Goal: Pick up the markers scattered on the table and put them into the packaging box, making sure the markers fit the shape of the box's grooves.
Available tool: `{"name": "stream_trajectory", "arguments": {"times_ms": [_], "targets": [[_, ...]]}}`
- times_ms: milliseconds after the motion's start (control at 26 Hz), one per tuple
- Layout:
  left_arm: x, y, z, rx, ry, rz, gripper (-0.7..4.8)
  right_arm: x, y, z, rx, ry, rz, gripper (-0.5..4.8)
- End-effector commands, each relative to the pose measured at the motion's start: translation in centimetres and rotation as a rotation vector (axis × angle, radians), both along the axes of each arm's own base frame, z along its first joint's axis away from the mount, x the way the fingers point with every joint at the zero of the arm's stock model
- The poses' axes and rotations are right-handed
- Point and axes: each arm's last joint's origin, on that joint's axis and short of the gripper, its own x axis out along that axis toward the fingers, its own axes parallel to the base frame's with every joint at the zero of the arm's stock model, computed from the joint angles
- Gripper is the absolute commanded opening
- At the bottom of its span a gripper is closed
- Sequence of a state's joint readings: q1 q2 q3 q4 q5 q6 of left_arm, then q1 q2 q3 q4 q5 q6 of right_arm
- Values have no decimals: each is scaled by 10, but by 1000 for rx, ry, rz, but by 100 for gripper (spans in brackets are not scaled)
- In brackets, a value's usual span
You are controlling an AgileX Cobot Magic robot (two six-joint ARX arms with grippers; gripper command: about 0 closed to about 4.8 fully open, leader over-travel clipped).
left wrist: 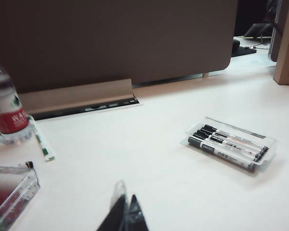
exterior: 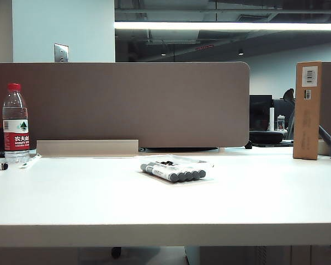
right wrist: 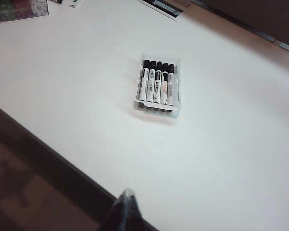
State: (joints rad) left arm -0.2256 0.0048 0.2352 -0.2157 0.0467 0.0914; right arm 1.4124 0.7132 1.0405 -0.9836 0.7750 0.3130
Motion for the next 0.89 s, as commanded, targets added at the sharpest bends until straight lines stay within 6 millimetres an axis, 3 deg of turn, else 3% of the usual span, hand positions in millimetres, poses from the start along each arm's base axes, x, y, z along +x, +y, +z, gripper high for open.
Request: {"name": "stream_trajectory", "arguments": {"times_ms": [39,308,886], "targets": [[13,2,-24,-85,-39,68,-5,0,0,2,23,-7,-8,-5],[21,7,-47,-166,-35,145,-5,0,0,2,23,-7,-8,-5],[22,16,-50,-69,-26,244,-5,0,0,2,23,-7,-8,-5]]}}
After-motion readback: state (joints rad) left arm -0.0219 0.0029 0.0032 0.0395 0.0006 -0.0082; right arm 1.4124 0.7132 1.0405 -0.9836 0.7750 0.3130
